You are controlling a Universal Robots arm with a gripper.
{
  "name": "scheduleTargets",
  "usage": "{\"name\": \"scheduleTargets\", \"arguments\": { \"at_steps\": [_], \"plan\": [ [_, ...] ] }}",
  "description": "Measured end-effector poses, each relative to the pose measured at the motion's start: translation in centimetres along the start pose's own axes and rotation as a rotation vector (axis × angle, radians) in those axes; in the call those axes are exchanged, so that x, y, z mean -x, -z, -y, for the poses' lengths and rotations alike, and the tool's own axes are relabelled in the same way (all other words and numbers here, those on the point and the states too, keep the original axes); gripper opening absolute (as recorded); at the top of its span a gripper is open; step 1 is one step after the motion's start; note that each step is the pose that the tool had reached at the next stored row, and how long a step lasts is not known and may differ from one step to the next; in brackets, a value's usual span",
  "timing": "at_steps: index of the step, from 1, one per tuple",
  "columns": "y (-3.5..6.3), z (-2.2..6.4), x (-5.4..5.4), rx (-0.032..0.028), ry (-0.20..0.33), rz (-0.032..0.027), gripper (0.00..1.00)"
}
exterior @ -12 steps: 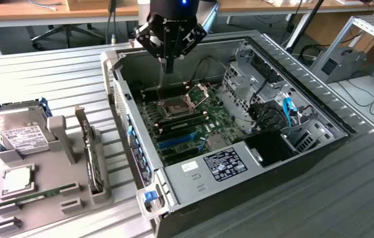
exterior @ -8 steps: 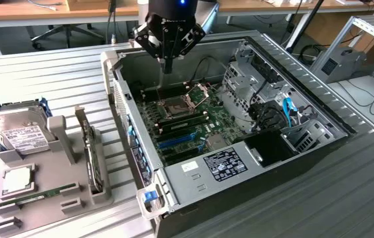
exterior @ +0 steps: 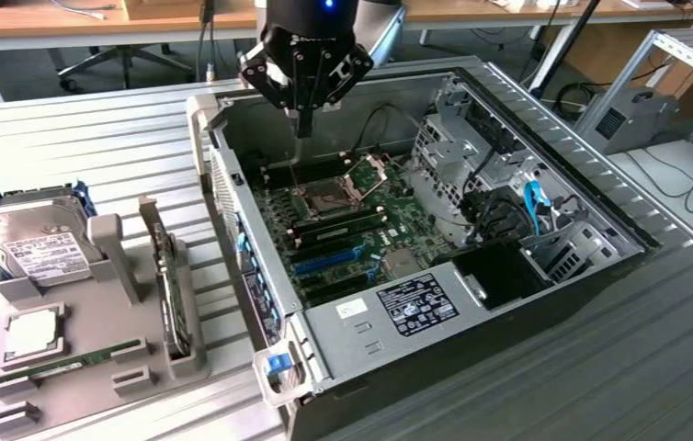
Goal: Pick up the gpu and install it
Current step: 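Reach for the gpu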
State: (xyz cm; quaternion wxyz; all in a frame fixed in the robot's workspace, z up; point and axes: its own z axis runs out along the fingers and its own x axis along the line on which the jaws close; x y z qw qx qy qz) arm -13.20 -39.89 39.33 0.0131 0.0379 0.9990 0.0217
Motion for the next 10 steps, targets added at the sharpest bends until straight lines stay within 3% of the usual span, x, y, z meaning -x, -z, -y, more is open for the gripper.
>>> {"name": "scheduleTargets", "arguments": {
  "at_steps": [10],
  "plan": [
    [0.01, 0.04, -0.54, 0.0, 0.0, 0.0, 0.11]
  ]
}}
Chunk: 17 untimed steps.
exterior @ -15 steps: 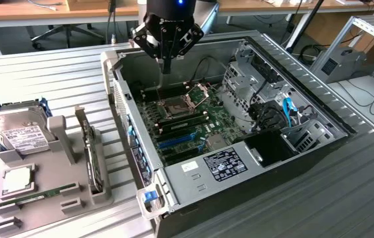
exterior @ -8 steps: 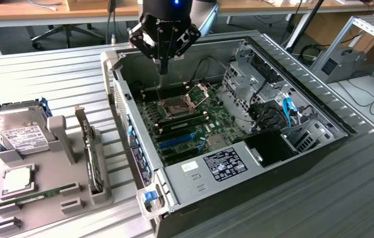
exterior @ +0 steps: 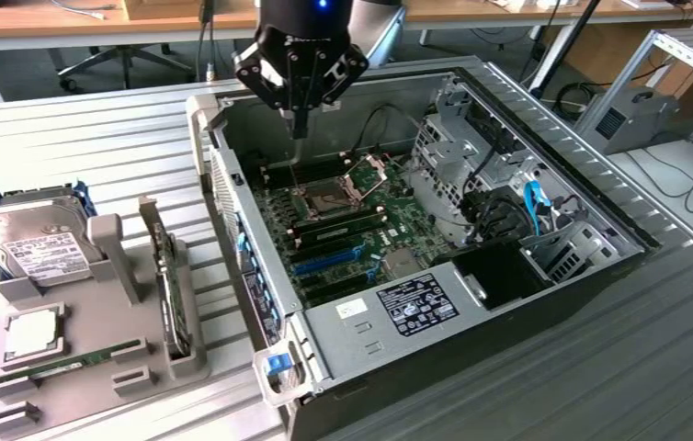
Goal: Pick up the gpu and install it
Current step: 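Reach for the gpu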
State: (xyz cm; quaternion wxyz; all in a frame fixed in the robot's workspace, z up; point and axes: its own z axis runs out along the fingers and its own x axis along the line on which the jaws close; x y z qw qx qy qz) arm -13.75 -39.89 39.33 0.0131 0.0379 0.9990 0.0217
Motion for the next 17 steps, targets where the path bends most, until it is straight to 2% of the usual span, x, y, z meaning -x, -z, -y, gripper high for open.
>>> {"name": "scheduleTargets", "arguments": {
  "at_steps": [17],
  "plan": [
    [0.02, 0.04, -0.54, -0.0001, 0.0, -0.0001, 0.11]
  ]
}}
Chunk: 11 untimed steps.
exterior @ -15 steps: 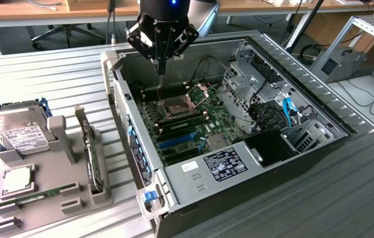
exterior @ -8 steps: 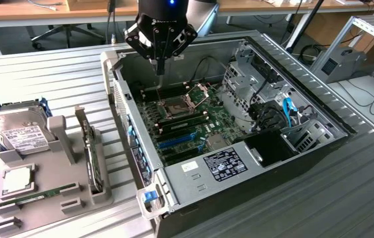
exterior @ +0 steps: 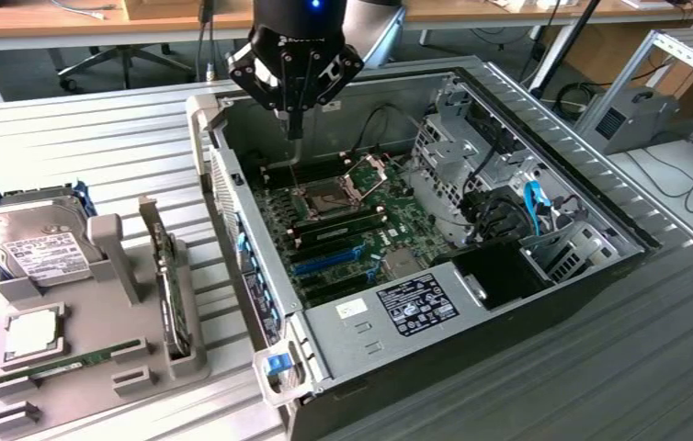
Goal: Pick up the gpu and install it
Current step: 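Reach for the gpu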
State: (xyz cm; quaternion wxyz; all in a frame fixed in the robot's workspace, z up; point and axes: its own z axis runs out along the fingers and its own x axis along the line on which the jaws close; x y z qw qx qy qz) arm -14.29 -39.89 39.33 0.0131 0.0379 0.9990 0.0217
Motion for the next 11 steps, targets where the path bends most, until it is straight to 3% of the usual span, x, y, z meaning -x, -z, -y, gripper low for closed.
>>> {"name": "scheduleTargets", "arguments": {
  "at_steps": [11],
  "plan": [
    [0.02, 0.06, -0.75, 0.0, 0.0, 0.0, 0.11]
  ]
}}
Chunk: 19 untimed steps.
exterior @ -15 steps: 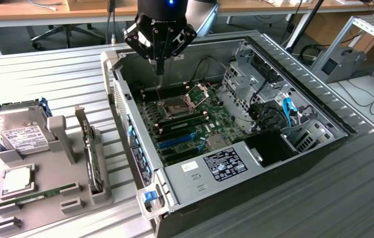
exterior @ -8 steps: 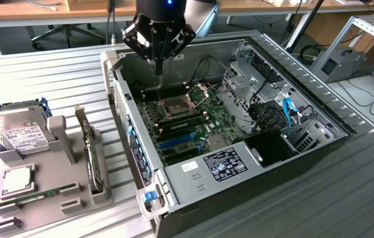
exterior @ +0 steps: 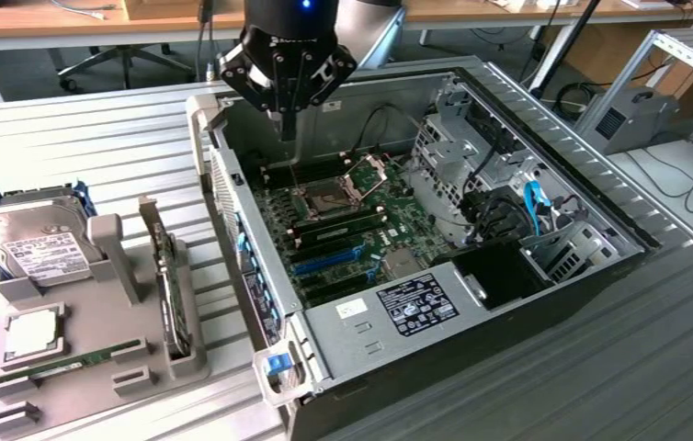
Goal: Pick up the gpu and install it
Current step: 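Reach for the gpu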
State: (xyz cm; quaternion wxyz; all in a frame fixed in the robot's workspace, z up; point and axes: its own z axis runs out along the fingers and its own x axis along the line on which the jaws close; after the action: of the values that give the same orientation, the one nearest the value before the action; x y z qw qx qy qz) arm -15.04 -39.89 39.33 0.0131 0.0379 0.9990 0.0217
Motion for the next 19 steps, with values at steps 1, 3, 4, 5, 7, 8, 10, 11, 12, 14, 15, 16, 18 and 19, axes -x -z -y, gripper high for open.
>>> {"name": "scheduleTargets", "arguments": {
  "at_steps": [1, 3, 4, 5, 7, 8, 10, 11, 12, 14, 15, 16, 18, 19],
  "plan": [
    [0.0, 0.01, -0.1, 0.0, 0.0, 0.0, 0.11],
    [0.0, 0.02, -0.3, 0.0001, 0.0, 0.0, 0.11],
    [0.01, 0.03, -0.3, 0.0, 0.0, 0.0, 0.11],
    [0.01, 0.03, -0.4, 0.0001, 0.0, 0.0001, 0.11],
    [0.02, 0.04, -0.5, 0.0, 0.0, -0.0001, 0.11],
    [0.02, 0.05, -0.6, 0.0, 0.0, 0.0, 0.11],
    [0.02, 0.05, -0.7, 0.0, 0.0, 0.0, 0.11],
    [0.02, 0.06, -0.8, 0.0, 0.0, 0.0, 0.11],
    [0.02, 0.06, -0.8, 0.0, 0.0, 0.0, 0.11],
    [0.02, 0.07, -1.0, 0.0001, 0.0, 0.0001, 0.11],
    [0.03, 0.08, -1.0, 0.0, 0.0, 0.0, 0.11],
    [0.03, 0.08, -1.1, -0.0001, 0.0, 0.0, 0.11],
    [0.04, 0.1, -1.2, 0.0, 0.0, -0.0001, 0.11],
    [0.04, 0.1, -1.3, 0.0, 0.0, 0.0, 0.11]
  ]
}}
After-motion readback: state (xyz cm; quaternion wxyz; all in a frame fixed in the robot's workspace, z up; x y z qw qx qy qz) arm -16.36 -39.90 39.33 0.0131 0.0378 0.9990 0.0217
